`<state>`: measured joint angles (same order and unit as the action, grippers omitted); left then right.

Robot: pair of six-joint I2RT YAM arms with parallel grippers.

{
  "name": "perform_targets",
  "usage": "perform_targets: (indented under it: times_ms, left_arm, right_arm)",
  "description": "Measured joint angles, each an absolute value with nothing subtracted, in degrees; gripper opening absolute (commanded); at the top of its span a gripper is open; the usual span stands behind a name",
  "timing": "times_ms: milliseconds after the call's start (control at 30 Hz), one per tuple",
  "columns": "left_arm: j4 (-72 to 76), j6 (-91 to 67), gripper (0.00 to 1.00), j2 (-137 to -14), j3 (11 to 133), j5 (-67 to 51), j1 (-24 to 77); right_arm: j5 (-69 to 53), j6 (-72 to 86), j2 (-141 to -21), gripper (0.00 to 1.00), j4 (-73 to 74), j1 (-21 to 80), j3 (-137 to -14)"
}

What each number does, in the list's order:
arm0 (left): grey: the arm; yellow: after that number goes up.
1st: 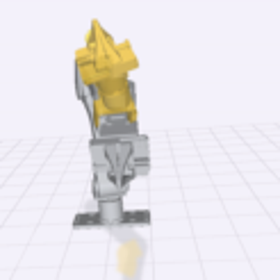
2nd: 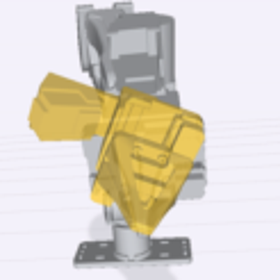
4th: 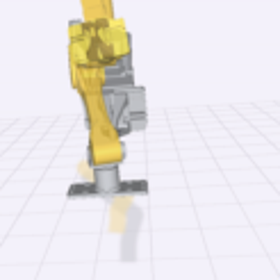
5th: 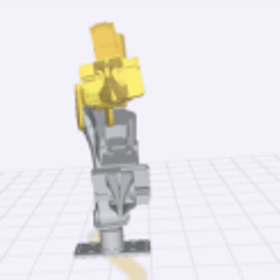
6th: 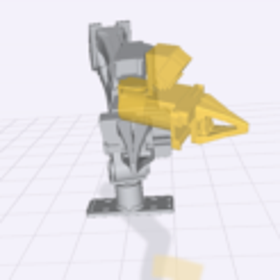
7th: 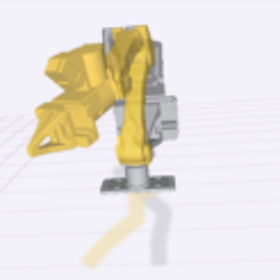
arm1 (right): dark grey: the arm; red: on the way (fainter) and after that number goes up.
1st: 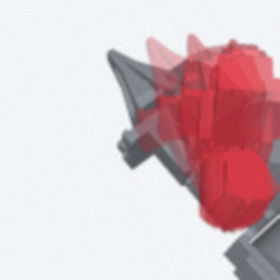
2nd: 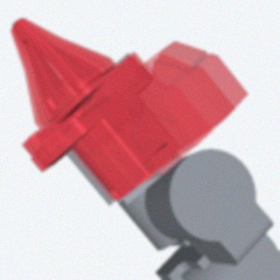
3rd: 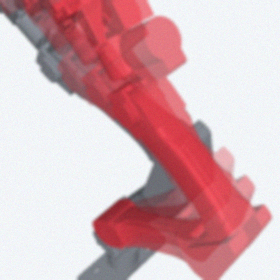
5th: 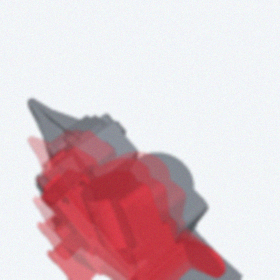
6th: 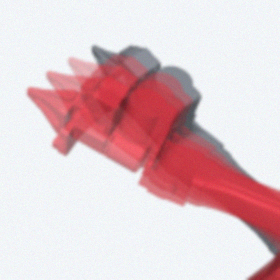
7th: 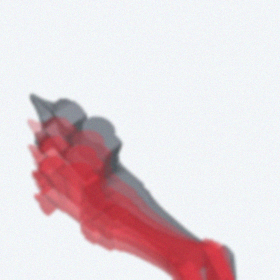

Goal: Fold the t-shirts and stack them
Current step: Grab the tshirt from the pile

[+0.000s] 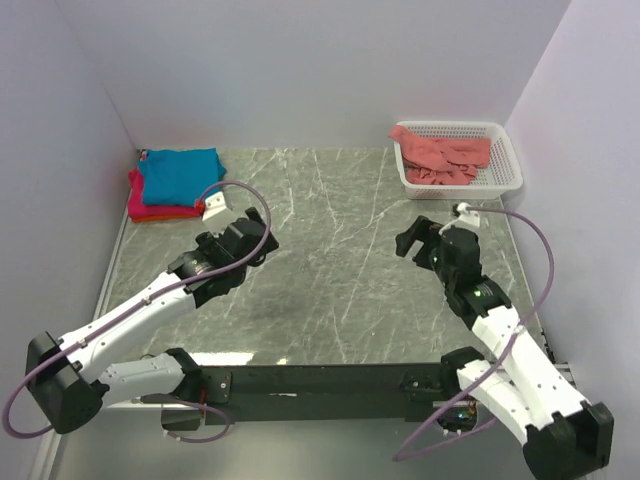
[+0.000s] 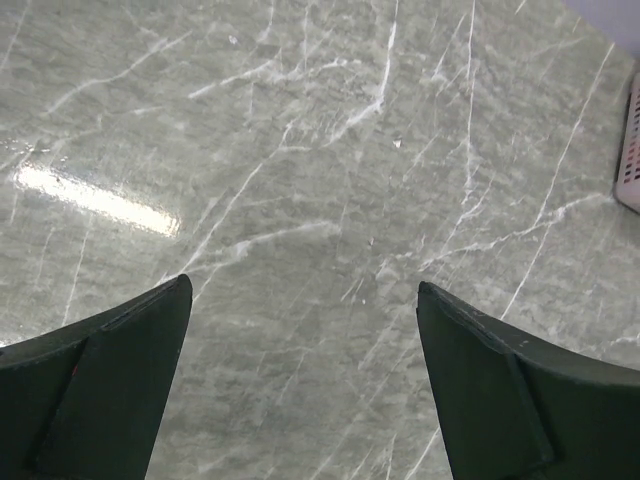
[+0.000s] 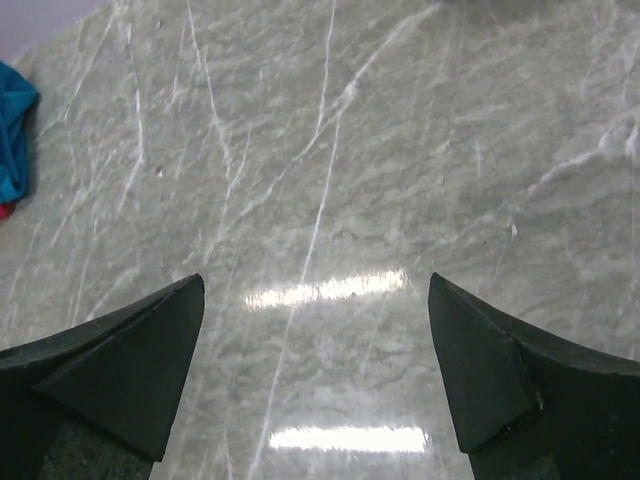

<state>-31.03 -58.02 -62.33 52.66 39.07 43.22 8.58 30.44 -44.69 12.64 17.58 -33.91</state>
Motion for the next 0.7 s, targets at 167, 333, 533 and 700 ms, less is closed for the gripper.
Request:
perform_targets:
  times_ms: [167, 333, 533, 700]
  left_arm:
    - [-30.24, -57.95, 0.99, -61.67, 51.92, 40.73, 43.22]
    - [-29.91, -57.67, 0.99, -62.24, 51.88, 42.59, 43.22]
    - [-29.56, -56.71, 0.99, -63.77, 51.88, 43.83, 43.22]
    - [-28.23, -55.99, 1.00, -65.39, 51.88, 43.83, 43.22]
  right_arm:
    - [12.67, 30.61, -55.61, 0.99, 13.39, 17.56, -43.72]
    - [17.15, 30.55, -76.29, 0.99, 19.40, 15.46, -67.75]
    - [17.12, 28.60, -99.29, 0.99, 25.54, 7.92, -94.63]
    - [15.40, 25.58, -119.59, 0.99, 31.33, 2.52, -118.15]
